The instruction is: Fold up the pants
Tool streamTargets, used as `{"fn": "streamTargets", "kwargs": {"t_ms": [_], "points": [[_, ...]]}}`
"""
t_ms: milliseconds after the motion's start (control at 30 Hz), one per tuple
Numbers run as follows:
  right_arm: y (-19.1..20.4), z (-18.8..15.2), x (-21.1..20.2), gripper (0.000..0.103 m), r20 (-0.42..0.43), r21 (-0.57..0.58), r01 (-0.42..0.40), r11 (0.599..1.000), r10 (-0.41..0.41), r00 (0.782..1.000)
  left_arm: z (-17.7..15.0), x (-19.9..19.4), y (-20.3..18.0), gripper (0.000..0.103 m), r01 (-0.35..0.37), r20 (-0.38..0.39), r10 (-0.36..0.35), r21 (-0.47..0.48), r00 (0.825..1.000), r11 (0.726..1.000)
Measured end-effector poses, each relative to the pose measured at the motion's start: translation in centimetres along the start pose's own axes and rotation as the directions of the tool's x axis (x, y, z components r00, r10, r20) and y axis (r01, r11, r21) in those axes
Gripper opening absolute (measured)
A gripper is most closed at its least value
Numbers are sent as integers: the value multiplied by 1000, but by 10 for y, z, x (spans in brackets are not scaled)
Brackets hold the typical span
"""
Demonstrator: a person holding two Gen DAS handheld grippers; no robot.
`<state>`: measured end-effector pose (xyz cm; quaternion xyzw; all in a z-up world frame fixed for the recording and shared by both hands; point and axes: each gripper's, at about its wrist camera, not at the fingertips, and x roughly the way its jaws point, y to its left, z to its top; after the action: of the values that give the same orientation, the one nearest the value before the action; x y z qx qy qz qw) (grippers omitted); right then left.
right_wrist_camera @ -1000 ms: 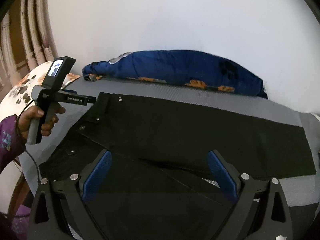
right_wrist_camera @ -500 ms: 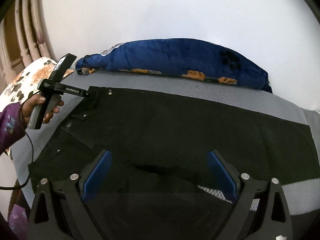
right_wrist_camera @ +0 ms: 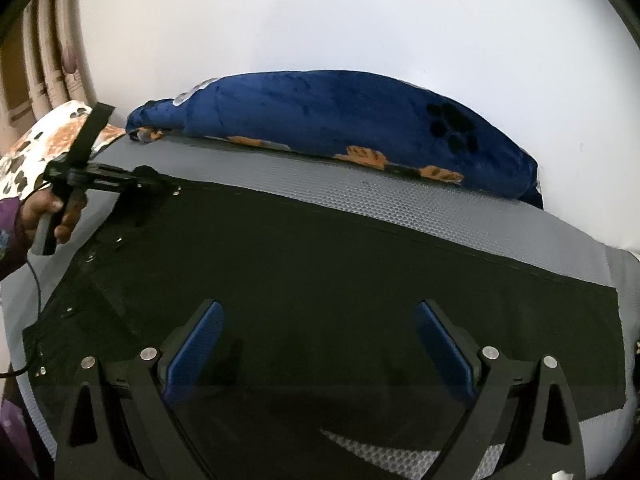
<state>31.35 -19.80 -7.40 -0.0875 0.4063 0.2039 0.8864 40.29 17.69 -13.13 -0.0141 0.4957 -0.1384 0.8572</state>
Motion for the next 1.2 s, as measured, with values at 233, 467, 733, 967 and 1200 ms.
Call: {"fn": "streamTargets", "kwargs": {"t_ms": [233, 467, 733, 967, 1200], "points": [[-19, 11, 19, 85, -2, -147, -30, 989, 30, 1000, -2, -30, -16, 23, -69, 102, 69, -10, 992, 998], [-66, 59, 66, 77, -142, -314, -187, 931, 149, 979, 1, -51, -40, 23, -63, 190, 66, -22, 980, 998], [-99, 77, 117, 73, -319, -368, -340, 865, 226, 920, -22, -91, -64, 23, -38, 264, 43, -24, 963, 999], [-106, 70, 141, 67, -448, -420, -394, 818, 191, 874, -50, -118, -80, 23, -18, 305, 30, -44, 952, 999], [-101, 83, 149, 53, -525, -399, -398, 826, 149, 838, -67, -128, -89, 23, -5, 305, 19, -47, 952, 999]]}}
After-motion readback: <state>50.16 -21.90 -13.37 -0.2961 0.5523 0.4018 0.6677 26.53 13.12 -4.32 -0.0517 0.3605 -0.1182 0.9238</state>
